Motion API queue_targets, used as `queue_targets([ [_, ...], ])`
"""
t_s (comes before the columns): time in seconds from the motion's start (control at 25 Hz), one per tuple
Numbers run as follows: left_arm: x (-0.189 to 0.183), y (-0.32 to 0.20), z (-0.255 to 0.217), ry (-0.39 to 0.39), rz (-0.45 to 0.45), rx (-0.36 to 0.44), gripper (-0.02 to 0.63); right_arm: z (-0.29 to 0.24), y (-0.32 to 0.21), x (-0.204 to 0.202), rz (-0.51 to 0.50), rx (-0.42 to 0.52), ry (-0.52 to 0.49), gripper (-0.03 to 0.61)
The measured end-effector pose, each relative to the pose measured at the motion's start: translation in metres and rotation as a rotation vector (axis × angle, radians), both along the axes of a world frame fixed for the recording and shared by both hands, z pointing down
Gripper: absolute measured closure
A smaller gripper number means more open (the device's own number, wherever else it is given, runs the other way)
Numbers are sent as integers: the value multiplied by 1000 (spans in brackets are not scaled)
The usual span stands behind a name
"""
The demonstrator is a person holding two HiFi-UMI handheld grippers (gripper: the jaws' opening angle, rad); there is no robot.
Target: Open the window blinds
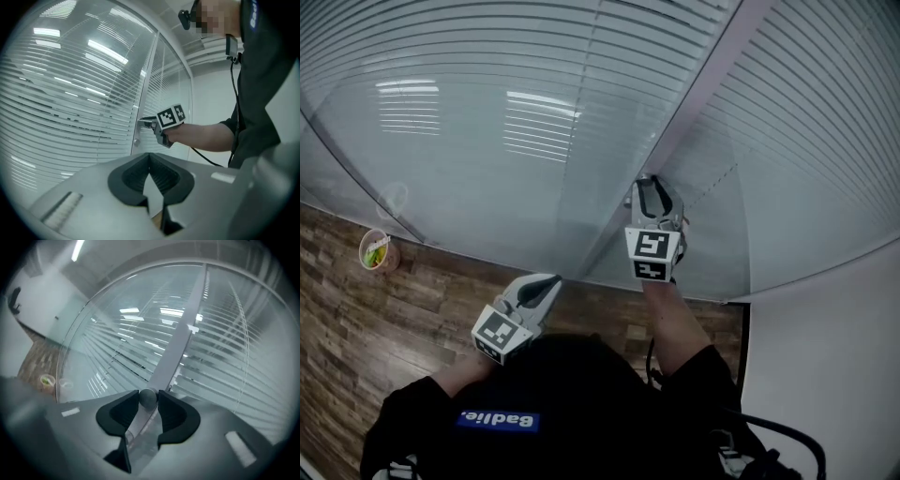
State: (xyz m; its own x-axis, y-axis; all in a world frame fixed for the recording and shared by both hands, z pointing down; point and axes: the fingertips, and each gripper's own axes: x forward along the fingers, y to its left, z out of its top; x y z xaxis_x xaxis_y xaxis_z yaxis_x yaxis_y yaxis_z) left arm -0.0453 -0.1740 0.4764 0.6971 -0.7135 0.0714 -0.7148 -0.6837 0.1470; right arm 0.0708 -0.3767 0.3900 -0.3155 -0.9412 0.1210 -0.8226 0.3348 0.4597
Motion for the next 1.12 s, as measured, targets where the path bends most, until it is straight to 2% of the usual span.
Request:
queue_targets([
  [0.12,1,-2,5,-2,1,-2,614,2,-5,6,14,-67,-217,446],
  [0.24,0,-1,5,-3,5,2,614,3,-5,8,15,-130,-370,445],
  [0.44,-1,4,-3,7,9,3,614,-6,-1,8,18,-192,-520,445],
  [0.56,-1,4,-1,5,11,0,614,-6,-1,8,16,-200,-538,445],
  [0.8,1,4,-1,9,18,-6,614,-5,-2,9,3,-201,-513,440],
  [0.88,2,4,0,14,19,-12,614,-5,-1,8,-17,-200,-464,439],
  [1.0,2,5,1,15,20,-18,614,-5,2,5,-39,-154,-288,409],
  [1.12,3,5,1,18,21,-23,614,-12,7,0,-34,-17,21,396],
])
